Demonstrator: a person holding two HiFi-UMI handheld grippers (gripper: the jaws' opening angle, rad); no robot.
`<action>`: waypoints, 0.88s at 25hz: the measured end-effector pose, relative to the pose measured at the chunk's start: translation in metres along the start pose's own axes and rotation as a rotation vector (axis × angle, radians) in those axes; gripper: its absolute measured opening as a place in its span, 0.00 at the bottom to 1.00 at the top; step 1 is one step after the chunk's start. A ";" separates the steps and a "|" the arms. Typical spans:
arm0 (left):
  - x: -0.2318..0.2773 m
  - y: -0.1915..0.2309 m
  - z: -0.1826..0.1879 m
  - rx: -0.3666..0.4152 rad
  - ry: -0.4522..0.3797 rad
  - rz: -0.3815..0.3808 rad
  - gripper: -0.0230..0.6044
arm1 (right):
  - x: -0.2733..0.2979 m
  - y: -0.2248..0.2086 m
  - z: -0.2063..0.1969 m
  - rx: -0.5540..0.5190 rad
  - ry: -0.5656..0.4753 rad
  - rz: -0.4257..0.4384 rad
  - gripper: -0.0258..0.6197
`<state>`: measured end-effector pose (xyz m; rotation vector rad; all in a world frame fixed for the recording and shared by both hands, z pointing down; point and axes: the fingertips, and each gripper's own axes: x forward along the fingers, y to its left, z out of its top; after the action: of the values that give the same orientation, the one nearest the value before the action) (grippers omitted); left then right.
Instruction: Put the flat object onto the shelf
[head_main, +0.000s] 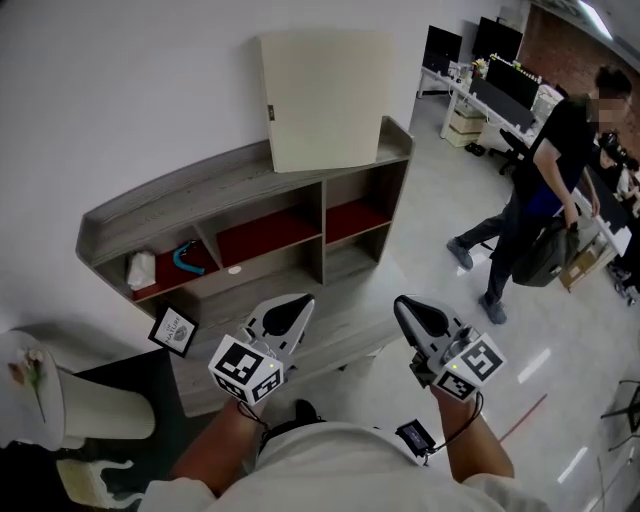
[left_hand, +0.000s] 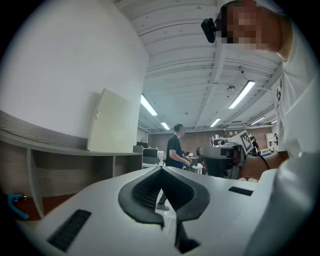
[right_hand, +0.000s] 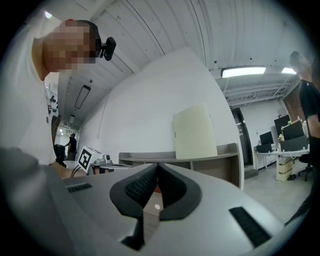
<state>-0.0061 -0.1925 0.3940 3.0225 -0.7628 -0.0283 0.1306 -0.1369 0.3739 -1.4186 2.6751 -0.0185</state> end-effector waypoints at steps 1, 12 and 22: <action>-0.002 -0.009 -0.001 -0.001 0.001 0.006 0.06 | -0.009 0.003 -0.002 0.001 0.006 0.003 0.07; -0.040 -0.072 -0.023 -0.006 0.048 0.030 0.06 | -0.065 0.047 -0.027 0.025 0.041 0.065 0.07; -0.104 -0.083 -0.009 0.037 0.013 -0.013 0.06 | -0.070 0.117 -0.028 -0.012 0.041 0.005 0.07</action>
<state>-0.0580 -0.0703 0.4015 3.0592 -0.7509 0.0052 0.0699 -0.0139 0.4010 -1.4307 2.7156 -0.0312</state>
